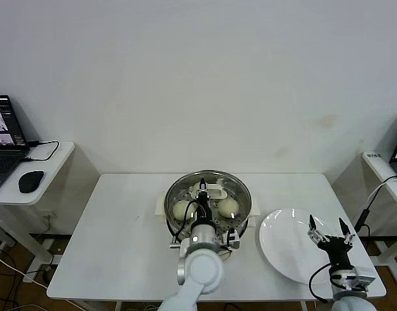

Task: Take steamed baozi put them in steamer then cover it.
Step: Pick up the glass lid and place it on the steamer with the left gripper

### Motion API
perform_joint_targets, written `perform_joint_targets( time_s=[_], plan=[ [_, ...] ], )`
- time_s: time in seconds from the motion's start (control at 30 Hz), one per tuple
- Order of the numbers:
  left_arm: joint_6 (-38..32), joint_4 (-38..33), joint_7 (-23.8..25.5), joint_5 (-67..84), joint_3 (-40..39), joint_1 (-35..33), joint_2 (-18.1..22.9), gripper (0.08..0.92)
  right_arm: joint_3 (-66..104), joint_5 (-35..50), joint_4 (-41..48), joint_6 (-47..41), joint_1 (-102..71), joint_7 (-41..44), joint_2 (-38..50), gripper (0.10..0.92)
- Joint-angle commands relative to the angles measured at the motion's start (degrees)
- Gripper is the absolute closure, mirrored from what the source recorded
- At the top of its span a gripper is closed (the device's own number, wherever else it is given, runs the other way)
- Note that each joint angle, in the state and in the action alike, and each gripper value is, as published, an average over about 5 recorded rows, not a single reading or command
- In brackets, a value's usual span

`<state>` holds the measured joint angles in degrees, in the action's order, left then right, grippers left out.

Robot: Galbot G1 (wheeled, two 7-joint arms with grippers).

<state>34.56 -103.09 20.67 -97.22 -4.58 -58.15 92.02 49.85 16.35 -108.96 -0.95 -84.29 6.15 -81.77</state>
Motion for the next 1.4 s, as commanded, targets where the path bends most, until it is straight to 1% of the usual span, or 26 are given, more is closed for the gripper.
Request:
perform_joint_targets(
  time_s=[0.03,0.57,0.77,0.97,1.23,1.3,1.4],
  plan=[
    [0.0,0.4,-0.3,-0.1,0.4,-0.3,0.1,0.863,-0.1,-0.1,0.1,0.1,0.1,0.0,-0.1,0.203],
    [-0.1,2.2,-2.4,1.2,0.6,-0.2,0.0,0.863,0.1,-0.2,-0.1,0.2,0.0,0.1,-0.1,0.202],
    [-0.2,1.9,-2.6,1.3,0.5,-0.6,0.0,0.863,0.0,-0.4,0.0,0.2,0.0,0.1,-0.2,0.203],
    [-0.8,1.7,-3.8,1.8,0.4,-1.1,-0.1,0.863,-0.1,-0.4,0.0,0.3,0.0,0.1,-0.3,0.203],
    [-0.9,0.4,-2.8,1.7,0.1,-1.4,-0.1,0.861,-0.1,-0.4,0.1,0.3,0.0,0.1,-0.3,0.203],
    [-1.0,-0.6,-2.2,1.8,-0.1,-1.7,-0.2,0.844,-0.1,-0.4,0.1,0.3,0.0,0.1,-0.3,0.203],
    [-1.0,-2.1,-1.6,1.9,-0.3,-1.9,-0.2,0.776,-0.1,-0.4,0.2,0.3,0.0,0.1,-0.3,0.203]
  ],
)
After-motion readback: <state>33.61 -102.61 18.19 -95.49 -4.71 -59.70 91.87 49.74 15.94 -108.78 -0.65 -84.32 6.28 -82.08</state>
